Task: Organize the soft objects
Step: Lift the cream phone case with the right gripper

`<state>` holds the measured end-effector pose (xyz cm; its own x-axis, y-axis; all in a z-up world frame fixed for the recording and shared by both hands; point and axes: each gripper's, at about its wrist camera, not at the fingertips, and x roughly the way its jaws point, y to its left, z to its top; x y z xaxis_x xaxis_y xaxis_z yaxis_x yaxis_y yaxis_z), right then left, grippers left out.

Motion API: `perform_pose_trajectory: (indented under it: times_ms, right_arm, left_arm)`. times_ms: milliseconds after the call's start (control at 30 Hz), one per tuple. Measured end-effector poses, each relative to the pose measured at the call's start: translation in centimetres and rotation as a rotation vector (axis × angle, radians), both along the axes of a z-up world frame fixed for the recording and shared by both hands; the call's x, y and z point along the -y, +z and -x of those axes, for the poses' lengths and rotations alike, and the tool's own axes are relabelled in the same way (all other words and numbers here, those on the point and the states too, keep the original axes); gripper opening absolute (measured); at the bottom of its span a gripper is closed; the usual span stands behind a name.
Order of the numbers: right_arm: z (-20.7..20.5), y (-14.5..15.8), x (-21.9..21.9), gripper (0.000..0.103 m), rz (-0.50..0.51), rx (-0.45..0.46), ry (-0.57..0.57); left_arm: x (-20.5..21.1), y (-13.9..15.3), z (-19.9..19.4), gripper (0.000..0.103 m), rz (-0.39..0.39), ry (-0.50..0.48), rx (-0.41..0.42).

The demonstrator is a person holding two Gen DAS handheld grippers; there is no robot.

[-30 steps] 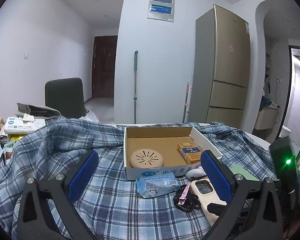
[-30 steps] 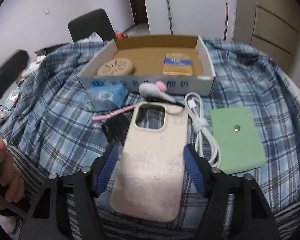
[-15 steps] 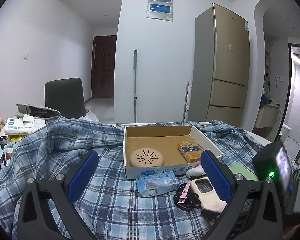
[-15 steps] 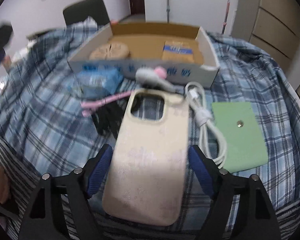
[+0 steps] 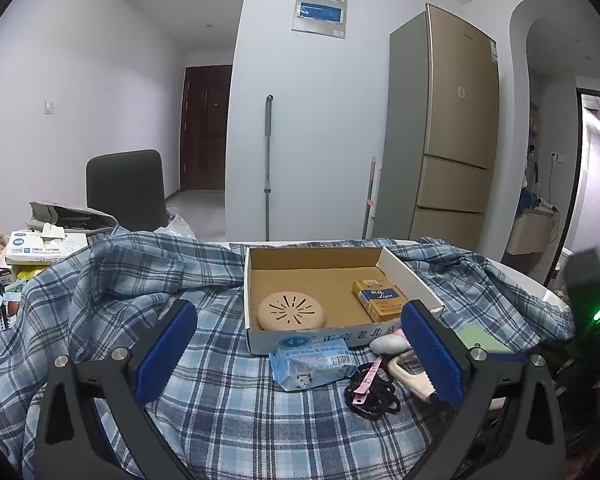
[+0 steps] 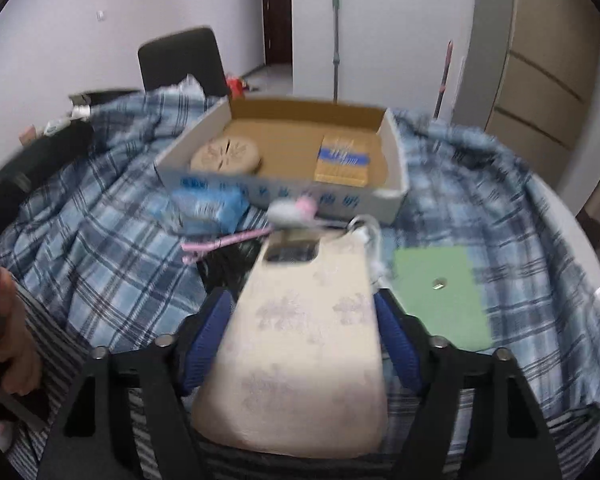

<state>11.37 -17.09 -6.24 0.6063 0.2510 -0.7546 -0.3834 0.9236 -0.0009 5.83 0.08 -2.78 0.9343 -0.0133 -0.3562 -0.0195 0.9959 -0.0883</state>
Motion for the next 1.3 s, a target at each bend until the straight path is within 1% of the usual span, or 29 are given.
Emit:
perform_pose_trajectory:
  times_ms: [33,67,133,167,200,233,267,333,400,467,600,700,800,867,900,1000,1033,1100,1133,1233,1300]
  right_arm:
    - [0.0,0.4,0.4,0.036,-0.003,-0.004,0.003]
    - [-0.2,0.6,0.9,0.036,-0.016,-0.024,0.016]
    - [-0.4,0.3,1.6,0.036,-0.006,-0.057,0.026]
    - [-0.5,-0.1,1.8,0.04,0.003,-0.067,0.027]
    - [-0.6,-0.5,2.0,0.045,0.009,-0.077,0.021]
    - [-0.6,-0.9,2.3,0.06,0.002,-0.089,0.011]
    - [-0.6,-1.1,2.7,0.067,-0.016,-0.1,-0.002]
    - [-0.7,-1.5,3.0,0.067,-0.066,-0.137,-0.026]
    - [-0.9,-2.0,2.5,0.069,-0.085,-0.178,-0.04]
    - [-1.0,-2.5,1.8,0.071,-0.066,-0.21,-0.077]
    - [-0.9,-3.2,0.6,0.073,-0.043,-0.245,-0.169]
    - [-0.9,-3.3,0.0,0.075,-0.033,-0.234,-0.233]
    - [-1.1,-3.2,-0.6,0.077,-0.004,-0.232,-0.254]
    - [-1.1,-3.3,-1.3,0.086,0.021,-0.233,-0.262]
    - [-1.2,-3.5,-1.6,0.087,0.031,-0.24,-0.261]
    - [-1.7,-4.3,-2.0,0.087,0.045,-0.269,-0.263]
    - [-1.7,-4.5,-1.9,0.086,0.044,-0.263,-0.273]
    - [-1.6,-4.5,-1.9,0.079,0.049,-0.236,-0.272]
    - [-1.5,-4.4,-2.0,0.072,0.049,-0.229,-0.255]
    - [-1.3,-4.1,-1.9,0.072,0.033,-0.257,-0.209]
    - [-0.9,-3.4,-1.4,0.072,0.033,-0.247,-0.192]
  left_arm:
    - [0.0,0.0,-0.1,0.103,0.001,-0.001,-0.005]
    - [0.0,-0.1,-0.1,0.103,0.001,-0.001,-0.008]
    - [0.0,-0.2,-0.3,0.103,0.004,-0.001,-0.017]
    - [-0.1,-0.2,-0.4,0.103,0.006,-0.001,-0.021]
    - [-0.1,-0.2,-0.4,0.103,0.008,-0.001,-0.023]
    - [0.0,-0.3,-0.4,0.103,0.008,-0.001,-0.024]
    - [-0.1,-0.3,-0.4,0.103,0.007,-0.001,-0.023]
    - [0.0,-0.3,-0.5,0.103,0.002,-0.001,-0.024]
    - [0.1,-0.4,-0.5,0.103,-0.006,-0.001,-0.026]
    - [0.1,-0.4,-0.5,0.103,-0.009,-0.001,-0.024]
    - [0.1,-0.4,-0.4,0.103,-0.007,-0.003,-0.02]
    - [0.1,-0.3,-0.4,0.103,-0.007,-0.003,-0.018]
    - [0.1,-0.2,-0.3,0.103,-0.008,-0.002,-0.015]
    - [0.0,-0.2,-0.2,0.103,-0.007,-0.004,-0.016]
    - [0.0,-0.2,-0.2,0.103,-0.008,-0.005,-0.014]
    - [0.1,-0.1,-0.1,0.103,-0.007,-0.005,-0.009]
    - [0.1,-0.1,-0.1,0.103,-0.008,-0.006,-0.007]
    - [0.1,0.0,0.0,0.103,-0.009,-0.007,-0.006]
    - [0.1,0.0,0.0,0.103,-0.009,-0.007,-0.006]
    - [0.2,0.0,0.0,0.103,-0.009,-0.008,-0.007]
    - [0.2,0.0,0.0,0.103,-0.009,-0.01,-0.009]
